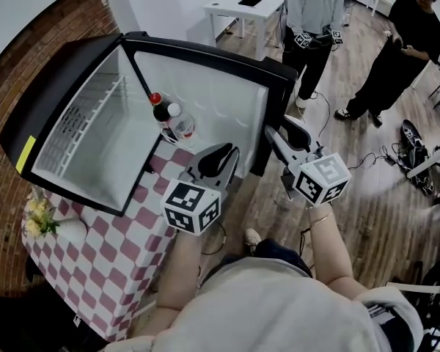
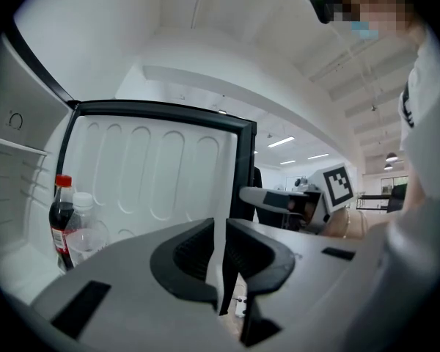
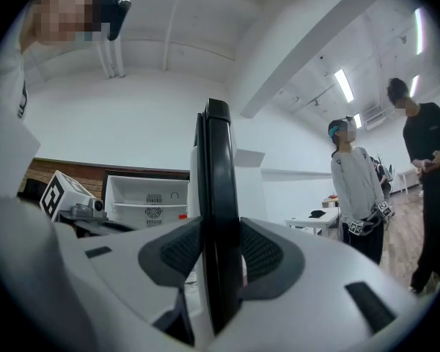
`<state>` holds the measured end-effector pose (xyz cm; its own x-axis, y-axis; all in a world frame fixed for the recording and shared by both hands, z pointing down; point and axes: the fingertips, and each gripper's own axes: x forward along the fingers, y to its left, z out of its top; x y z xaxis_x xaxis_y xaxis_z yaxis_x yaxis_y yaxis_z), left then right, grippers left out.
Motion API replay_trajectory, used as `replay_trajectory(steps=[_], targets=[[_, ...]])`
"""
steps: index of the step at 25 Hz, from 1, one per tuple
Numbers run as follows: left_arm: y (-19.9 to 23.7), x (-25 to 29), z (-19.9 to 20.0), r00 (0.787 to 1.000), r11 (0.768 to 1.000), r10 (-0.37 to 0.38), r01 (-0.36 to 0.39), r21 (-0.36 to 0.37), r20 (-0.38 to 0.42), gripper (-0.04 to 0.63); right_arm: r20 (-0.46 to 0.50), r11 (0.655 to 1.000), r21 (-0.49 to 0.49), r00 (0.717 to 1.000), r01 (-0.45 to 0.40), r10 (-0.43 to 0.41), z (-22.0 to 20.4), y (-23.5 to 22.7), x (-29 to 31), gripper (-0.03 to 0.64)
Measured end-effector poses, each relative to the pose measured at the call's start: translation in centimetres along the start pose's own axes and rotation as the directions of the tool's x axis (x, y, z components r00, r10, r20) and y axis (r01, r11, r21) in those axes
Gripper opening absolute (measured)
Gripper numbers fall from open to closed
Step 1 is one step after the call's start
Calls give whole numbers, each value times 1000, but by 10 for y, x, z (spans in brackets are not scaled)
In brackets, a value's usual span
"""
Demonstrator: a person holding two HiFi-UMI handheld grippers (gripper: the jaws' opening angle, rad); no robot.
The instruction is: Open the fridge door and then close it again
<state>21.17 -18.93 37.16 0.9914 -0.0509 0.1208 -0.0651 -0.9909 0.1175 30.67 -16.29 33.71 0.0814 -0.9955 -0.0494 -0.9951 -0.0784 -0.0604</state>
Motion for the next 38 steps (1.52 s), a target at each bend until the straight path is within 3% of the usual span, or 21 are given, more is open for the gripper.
replay_trajectory(steps=[16, 38], targets=[[42, 44, -1, 992, 991, 125, -124, -46, 4, 49, 6, 999, 45, 1000, -27, 27, -5, -66, 25, 153], [56, 72, 5, 987, 987, 153, -151, -61, 39, 23, 31, 996, 70, 998, -54, 52, -6, -92, 39, 156]])
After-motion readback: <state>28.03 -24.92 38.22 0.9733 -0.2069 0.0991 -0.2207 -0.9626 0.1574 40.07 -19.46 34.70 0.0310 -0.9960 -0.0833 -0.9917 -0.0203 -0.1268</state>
